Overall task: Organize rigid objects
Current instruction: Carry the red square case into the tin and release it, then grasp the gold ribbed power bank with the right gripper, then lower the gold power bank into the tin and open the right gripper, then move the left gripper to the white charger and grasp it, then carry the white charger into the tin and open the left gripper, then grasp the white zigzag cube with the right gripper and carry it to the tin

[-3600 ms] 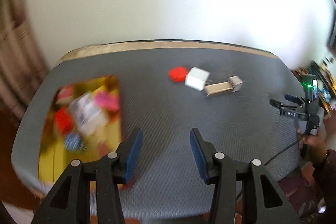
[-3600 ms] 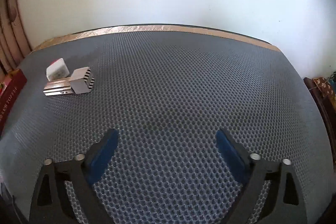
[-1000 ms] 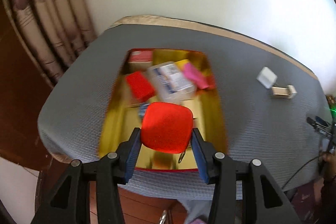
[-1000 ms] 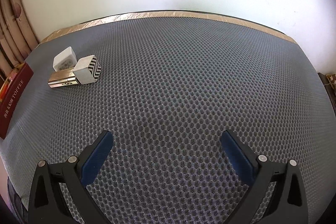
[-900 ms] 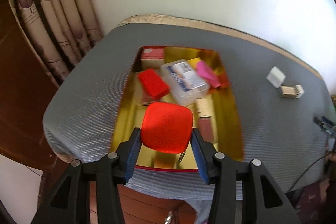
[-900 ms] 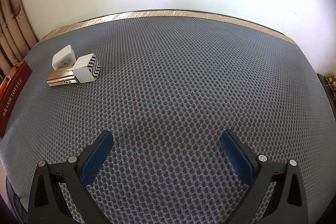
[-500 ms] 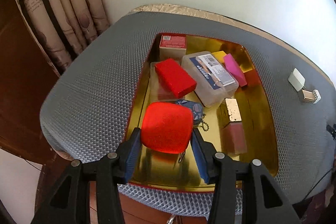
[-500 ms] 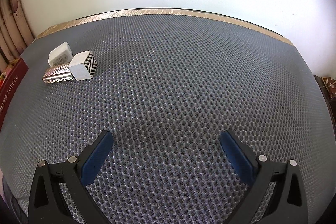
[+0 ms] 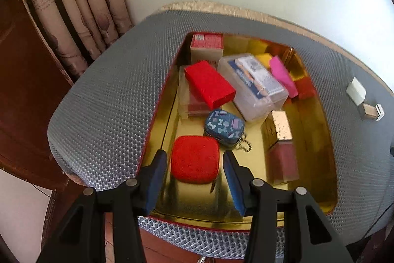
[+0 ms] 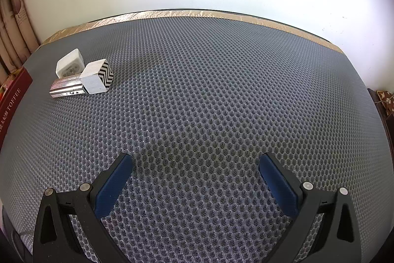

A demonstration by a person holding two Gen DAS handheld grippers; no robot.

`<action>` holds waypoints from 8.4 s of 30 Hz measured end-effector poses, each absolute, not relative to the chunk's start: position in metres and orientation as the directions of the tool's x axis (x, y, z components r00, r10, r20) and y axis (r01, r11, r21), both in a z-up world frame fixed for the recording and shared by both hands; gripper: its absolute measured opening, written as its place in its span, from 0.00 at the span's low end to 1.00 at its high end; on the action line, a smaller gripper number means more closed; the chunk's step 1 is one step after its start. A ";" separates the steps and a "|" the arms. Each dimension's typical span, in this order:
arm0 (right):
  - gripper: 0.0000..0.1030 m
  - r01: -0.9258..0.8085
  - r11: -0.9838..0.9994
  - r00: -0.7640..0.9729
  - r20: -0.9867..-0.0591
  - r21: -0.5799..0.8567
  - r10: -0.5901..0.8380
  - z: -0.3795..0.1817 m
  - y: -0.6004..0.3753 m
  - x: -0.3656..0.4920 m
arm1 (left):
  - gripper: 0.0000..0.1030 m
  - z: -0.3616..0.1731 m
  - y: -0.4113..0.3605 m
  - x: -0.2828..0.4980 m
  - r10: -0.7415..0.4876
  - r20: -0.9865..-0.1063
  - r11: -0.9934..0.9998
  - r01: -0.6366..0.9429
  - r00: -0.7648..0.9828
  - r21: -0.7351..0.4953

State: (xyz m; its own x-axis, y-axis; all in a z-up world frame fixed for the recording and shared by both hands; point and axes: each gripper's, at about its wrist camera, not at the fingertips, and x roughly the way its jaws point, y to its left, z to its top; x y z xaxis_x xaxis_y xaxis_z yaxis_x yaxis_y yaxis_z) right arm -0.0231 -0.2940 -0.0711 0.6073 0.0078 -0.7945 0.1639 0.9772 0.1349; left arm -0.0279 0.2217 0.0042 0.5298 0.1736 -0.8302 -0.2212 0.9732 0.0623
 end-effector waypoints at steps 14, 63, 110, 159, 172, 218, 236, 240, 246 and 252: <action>0.91 -0.065 0.970 0.664 -0.715 0.234 0.217 -0.024 -0.263 -0.006 | 0.50 0.050 0.165 -0.108 0.263 -0.628 0.948 -0.317 0.733 0.027; 0.27 -0.537 0.605 0.147 -0.642 0.587 0.753 0.085 -0.005 0.062 | 0.53 0.046 0.210 -0.127 0.259 -0.695 0.887 -0.450 0.671 -0.104; 0.85 0.227 0.972 0.601 -0.795 0.067 -0.085 -0.037 -0.315 -0.042 | 0.53 0.068 0.126 -0.114 0.096 -0.639 0.989 -0.148 0.763 -0.029; 0.99 0.167 0.945 0.664 -0.740 0.282 0.103 -0.051 -0.346 -0.056 | 0.53 -0.023 -0.061 0.165 -0.312 -0.881 0.906 0.392 0.355 -0.163; 0.99 0.177 0.951 0.652 -0.754 0.254 0.080 -0.054 -0.333 -0.049 | 0.53 -0.005 -0.019 0.024 -0.458 -0.797 0.889 0.218 0.393 -0.403; 1.00 0.104 0.984 0.679 -0.734 0.143 0.035 -0.030 -0.250 -0.034 | 0.53 0.051 0.218 -0.085 -0.110 -0.695 0.917 -0.197 0.711 -0.347; 0.31 0.032 0.987 0.558 -0.822 0.157 0.113 -0.046 -0.203 0.095 | 0.52 0.057 0.211 -0.086 -0.112 -0.667 0.934 -0.152 0.736 -0.324; 0.27 -0.011 0.987 0.555 -0.820 0.160 0.140 -0.042 -0.195 0.094 | 0.52 0.050 0.224 -0.084 -0.126 -0.689 0.913 -0.188 0.714 -0.362; 0.27 -0.045 0.969 0.578 -0.785 0.243 0.224 -0.019 -0.186 0.083 | 0.52 0.039 0.230 -0.083 -0.119 -0.720 0.903 -0.227 0.683 -0.365; 0.27 -0.175 0.926 0.596 -0.713 0.334 0.369 0.030 -0.135 0.081 | 0.52 0.038 0.225 -0.083 -0.077 -0.737 0.917 -0.243 0.672 -0.317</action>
State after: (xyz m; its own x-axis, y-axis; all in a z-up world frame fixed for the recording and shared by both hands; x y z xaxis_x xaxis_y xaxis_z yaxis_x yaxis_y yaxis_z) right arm 0.0811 -0.1352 0.0298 0.5961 0.3693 -0.7129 -0.1748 0.9263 0.3337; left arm -0.0833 0.2255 0.0384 0.6717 -0.0768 -0.7368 -0.2426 0.9170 -0.3167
